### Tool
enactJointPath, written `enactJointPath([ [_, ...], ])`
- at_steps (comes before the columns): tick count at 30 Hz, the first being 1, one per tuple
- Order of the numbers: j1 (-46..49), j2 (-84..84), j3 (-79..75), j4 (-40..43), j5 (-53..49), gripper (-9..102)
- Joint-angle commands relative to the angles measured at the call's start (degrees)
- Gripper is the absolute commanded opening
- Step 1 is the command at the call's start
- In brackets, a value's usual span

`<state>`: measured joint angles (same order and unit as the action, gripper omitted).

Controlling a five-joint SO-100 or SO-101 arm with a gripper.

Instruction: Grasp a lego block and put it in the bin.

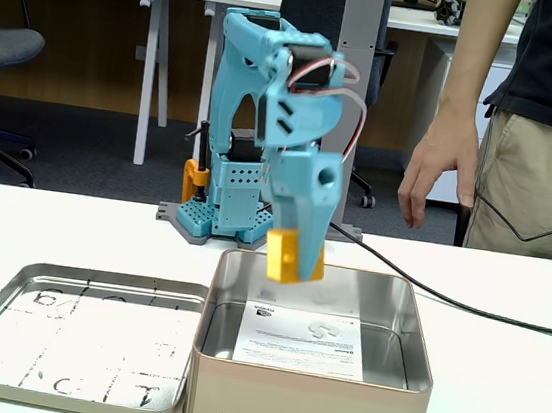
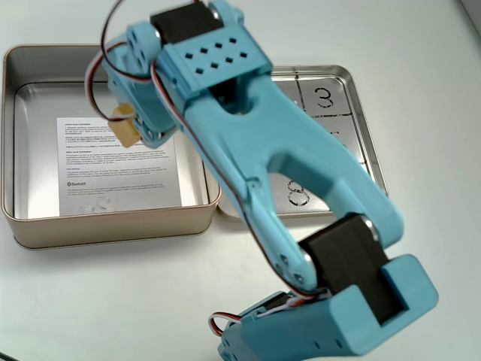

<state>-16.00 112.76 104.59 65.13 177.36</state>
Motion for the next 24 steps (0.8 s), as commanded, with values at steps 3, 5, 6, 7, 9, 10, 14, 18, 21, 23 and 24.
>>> enactJointPath([
  [3,-0.6,4.0,8.3,-4.0,-0.6,0],
  [5,-1.0,3.8,10.0,-5.4,-1.0,0],
  [6,-1.3,3.4,10.6,-6.1,-1.1,0],
  [7,-1.7,3.0,10.9,-6.6,-1.1,0],
  [9,-2.5,2.0,11.3,-7.5,-1.3,0],
  [10,-2.9,1.7,11.3,-7.7,-1.4,0],
  [14,-4.3,-0.3,12.0,-9.7,-1.8,0],
  [18,-5.2,-1.9,12.5,-11.6,-1.4,0],
  [21,-5.7,-2.6,12.5,-12.1,-1.1,0],
  [23,-6.2,-3.1,12.4,-12.4,-0.4,0],
  [24,-6.5,-3.4,12.2,-12.6,0.4,1],
])
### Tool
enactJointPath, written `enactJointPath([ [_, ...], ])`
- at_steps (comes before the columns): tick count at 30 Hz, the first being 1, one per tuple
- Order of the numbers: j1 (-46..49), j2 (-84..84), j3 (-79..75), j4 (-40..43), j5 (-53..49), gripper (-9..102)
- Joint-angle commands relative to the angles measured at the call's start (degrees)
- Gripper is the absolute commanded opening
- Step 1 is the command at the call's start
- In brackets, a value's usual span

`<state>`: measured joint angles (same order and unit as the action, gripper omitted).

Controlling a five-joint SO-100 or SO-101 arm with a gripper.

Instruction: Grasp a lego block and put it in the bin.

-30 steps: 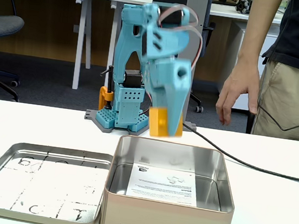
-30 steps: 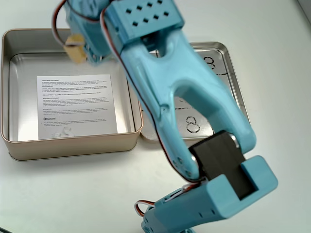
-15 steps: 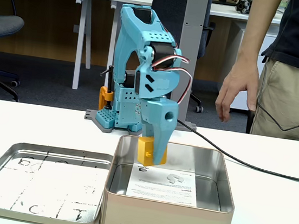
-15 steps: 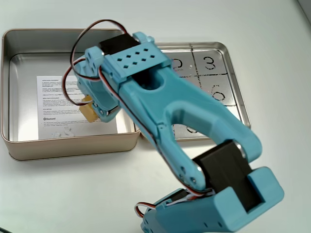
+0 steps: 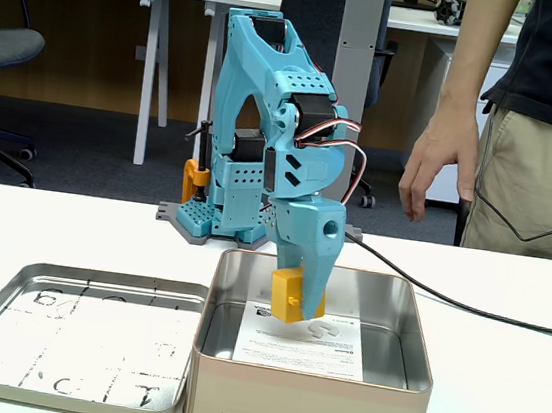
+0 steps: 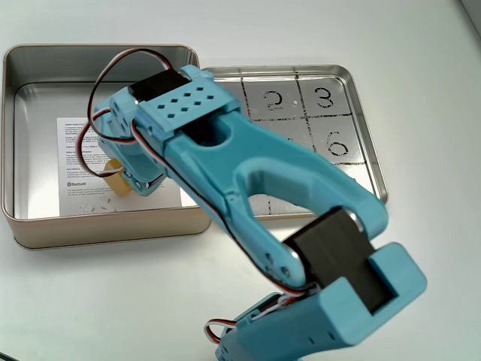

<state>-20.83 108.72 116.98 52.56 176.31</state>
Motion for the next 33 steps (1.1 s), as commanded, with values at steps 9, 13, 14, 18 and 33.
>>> enactJointPath([
  [9,-2.2,-0.7,-6.0,-1.9,12.2,34],
  [13,-1.1,-1.5,-11.1,-1.8,14.2,38],
  [14,-0.7,-1.8,-12.7,-1.3,14.9,39],
  [18,1.8,-1.4,-18.0,0.0,14.9,39],
  [33,20.9,0.5,-28.7,-2.6,14.7,26],
])
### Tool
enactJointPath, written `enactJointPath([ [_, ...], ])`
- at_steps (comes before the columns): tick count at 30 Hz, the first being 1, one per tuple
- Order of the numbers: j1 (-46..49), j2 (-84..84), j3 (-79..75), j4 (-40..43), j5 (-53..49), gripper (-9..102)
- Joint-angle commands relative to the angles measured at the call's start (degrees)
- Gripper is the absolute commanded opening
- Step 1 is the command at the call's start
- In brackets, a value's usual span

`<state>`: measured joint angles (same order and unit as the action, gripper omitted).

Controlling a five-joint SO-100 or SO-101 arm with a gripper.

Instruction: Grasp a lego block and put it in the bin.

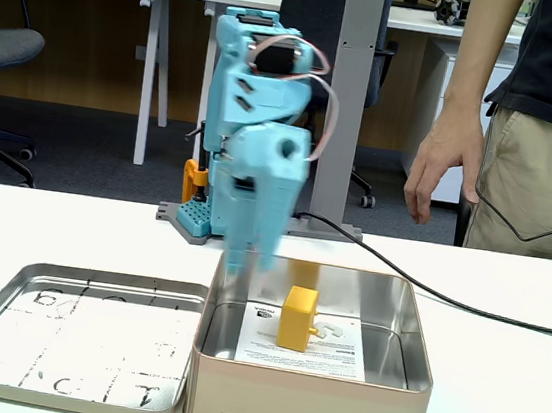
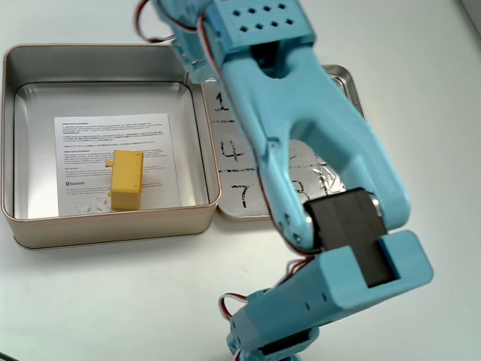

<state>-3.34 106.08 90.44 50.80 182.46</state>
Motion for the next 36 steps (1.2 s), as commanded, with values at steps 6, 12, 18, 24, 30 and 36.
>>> enactJointPath([
  [6,10.6,0.0,-2.2,-5.8,6.7,20],
  [12,13.7,-5.4,-2.4,-10.5,3.2,12],
  [18,14.5,-9.0,-2.5,-11.2,0.3,3],
  [24,15.0,-12.0,-4.7,-11.9,-0.8,0],
  [30,15.9,-12.2,-5.9,-11.9,-1.3,0],
  [36,16.4,-12.1,-6.8,-11.9,-0.6,0],
])
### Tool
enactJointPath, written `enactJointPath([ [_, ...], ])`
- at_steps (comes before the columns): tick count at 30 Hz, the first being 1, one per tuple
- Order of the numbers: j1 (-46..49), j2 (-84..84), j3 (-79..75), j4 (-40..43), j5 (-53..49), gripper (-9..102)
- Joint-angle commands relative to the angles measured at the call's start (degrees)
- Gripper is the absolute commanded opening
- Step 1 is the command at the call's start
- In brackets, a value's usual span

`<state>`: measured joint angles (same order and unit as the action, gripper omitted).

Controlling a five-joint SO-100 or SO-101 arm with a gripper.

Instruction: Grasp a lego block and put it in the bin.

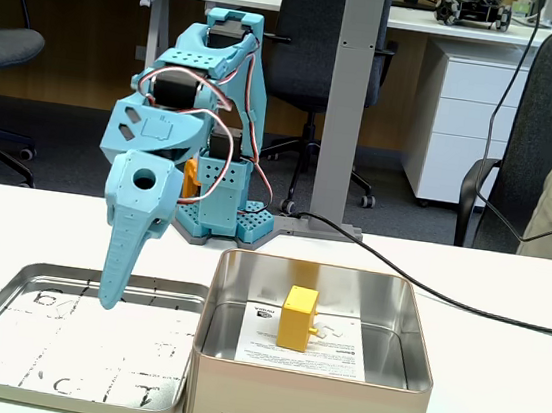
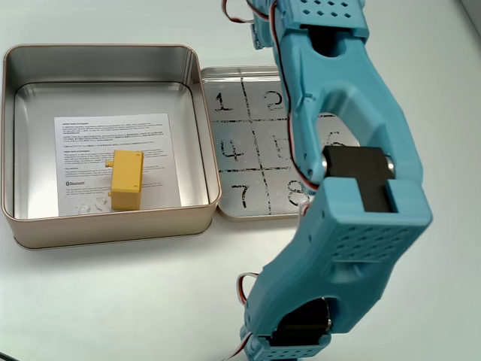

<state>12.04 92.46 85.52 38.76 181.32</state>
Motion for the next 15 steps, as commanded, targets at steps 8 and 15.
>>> enactJointPath([
  [8,-0.5,3.6,0.9,0.2,0.4,0],
  [15,0.9,4.1,0.6,0.1,0.4,0],
])
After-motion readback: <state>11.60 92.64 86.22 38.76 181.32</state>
